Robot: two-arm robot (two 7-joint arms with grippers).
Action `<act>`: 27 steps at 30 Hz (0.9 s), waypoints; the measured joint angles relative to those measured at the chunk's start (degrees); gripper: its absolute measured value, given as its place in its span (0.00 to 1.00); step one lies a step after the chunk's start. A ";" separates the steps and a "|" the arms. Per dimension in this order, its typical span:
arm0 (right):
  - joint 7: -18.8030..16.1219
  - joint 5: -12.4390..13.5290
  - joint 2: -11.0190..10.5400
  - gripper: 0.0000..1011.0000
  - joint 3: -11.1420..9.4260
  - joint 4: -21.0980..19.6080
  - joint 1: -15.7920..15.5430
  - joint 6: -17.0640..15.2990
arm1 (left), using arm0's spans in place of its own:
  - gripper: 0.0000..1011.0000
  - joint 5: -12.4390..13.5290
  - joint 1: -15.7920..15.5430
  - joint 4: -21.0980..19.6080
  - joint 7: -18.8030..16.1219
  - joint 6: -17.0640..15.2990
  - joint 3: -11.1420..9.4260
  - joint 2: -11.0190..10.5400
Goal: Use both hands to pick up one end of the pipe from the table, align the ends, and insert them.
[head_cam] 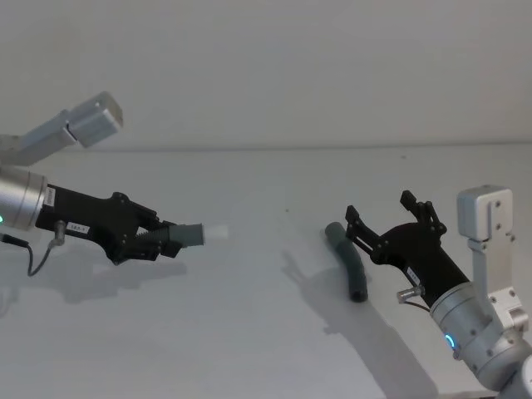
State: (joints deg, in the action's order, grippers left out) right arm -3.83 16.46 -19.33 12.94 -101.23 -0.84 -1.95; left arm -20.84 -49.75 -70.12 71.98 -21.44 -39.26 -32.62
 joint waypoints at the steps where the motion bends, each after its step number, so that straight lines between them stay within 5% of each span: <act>1: 0.00 0.00 0.00 0.99 0.00 0.00 0.00 0.00 | 0.33 -0.06 0.04 0.06 -0.08 0.10 -0.03 0.04; 17: -0.09 -0.66 -0.46 0.99 0.24 -0.85 0.10 -2.02 | 0.33 -0.49 0.47 0.72 -0.82 0.83 -0.39 0.41; 27: 0.28 -2.56 -1.71 0.99 1.35 -3.42 0.36 -10.26 | 0.33 -0.60 0.56 0.86 -1.01 1.01 -0.48 0.49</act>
State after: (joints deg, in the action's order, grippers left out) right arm -3.55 13.91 -21.04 14.29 -104.65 -0.48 -12.22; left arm -21.43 -49.19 -69.27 70.97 -20.43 -39.75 -32.13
